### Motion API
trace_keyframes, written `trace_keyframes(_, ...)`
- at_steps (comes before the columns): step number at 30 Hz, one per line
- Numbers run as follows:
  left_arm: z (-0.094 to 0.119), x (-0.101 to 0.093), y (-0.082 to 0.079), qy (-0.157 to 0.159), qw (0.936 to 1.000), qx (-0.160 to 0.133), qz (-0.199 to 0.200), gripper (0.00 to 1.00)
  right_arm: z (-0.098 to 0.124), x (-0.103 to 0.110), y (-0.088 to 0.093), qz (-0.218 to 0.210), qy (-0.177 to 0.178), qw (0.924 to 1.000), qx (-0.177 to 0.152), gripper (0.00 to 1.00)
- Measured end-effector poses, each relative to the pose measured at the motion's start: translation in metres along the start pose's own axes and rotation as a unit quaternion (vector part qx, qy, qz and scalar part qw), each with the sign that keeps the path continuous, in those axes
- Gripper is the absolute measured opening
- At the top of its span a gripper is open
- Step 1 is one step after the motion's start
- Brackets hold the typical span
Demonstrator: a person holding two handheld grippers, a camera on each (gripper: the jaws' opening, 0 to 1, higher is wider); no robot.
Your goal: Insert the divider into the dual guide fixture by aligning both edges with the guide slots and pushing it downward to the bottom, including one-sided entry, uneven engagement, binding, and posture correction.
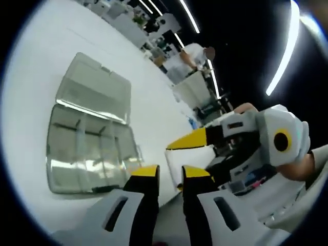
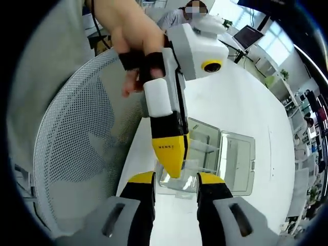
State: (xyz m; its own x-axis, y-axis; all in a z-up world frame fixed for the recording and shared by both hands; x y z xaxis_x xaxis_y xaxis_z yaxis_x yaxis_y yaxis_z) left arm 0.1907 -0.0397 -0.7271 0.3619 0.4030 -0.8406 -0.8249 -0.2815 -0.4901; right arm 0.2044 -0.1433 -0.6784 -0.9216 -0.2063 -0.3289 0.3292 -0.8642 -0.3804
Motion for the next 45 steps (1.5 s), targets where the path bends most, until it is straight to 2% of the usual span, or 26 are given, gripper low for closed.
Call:
trace_keyframes(6, -0.001, 0.0, 0.004, 0.003, 0.9999, 0.002, 0.013, 0.09, 0.002, 0.0, -0.002, 0.001, 0.004, 1.0, -0.002, 0.26)
trace_keyframes(11, -0.001, 0.0, 0.004, 0.012, 0.9995, -0.006, 0.029, 0.07, 0.003, 0.001, -0.003, 0.001, 0.006, 1.0, -0.002, 0.26)
trace_keyframes(18, 0.0, -0.002, 0.004, 0.024, 0.998, -0.016, 0.055, 0.0, 0.004, 0.003, -0.008, 0.008, 0.006, 0.9999, -0.002, 0.26)
trace_keyframes(25, 0.0, -0.003, 0.003, 0.024, 0.9973, -0.013, 0.068, 0.0, 0.004, 0.002, -0.008, 0.01, 0.008, 0.9999, -0.004, 0.26)
trace_keyframes(34, -0.001, -0.002, 0.002, 0.023, 0.997, -0.015, 0.072, 0.0, 0.003, 0.002, -0.008, 0.011, 0.01, 0.9999, 0.005, 0.27)
trace_keyframes(37, -0.001, -0.002, -0.001, 0.03, 0.9972, -0.023, 0.065, 0.0, 0.003, -0.001, -0.009, 0.013, 0.02, 0.9997, 0.005, 0.29)
trace_keyframes(45, 0.007, 0.0, -0.004, 0.032, 0.9985, -0.022, 0.038, 0.0, 0.006, -0.004, -0.012, -0.005, 0.009, 0.9999, -0.002, 0.29)
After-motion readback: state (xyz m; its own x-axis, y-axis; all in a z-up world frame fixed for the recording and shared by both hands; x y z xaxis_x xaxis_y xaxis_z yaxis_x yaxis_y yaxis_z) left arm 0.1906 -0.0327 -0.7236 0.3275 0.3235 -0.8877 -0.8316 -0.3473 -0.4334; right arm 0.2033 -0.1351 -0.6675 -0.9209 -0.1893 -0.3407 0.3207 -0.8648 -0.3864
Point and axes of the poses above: the point that each gripper's makers call its tool centre point, and the gripper's own axes: z roughly backward along the fingers, x roughly to its left, y roughly out of its underside, the point moved 8 cm from there along z, roughly backward along the fingers, and after that the axes turned 5 degrees about y, right-handed, at the moved point
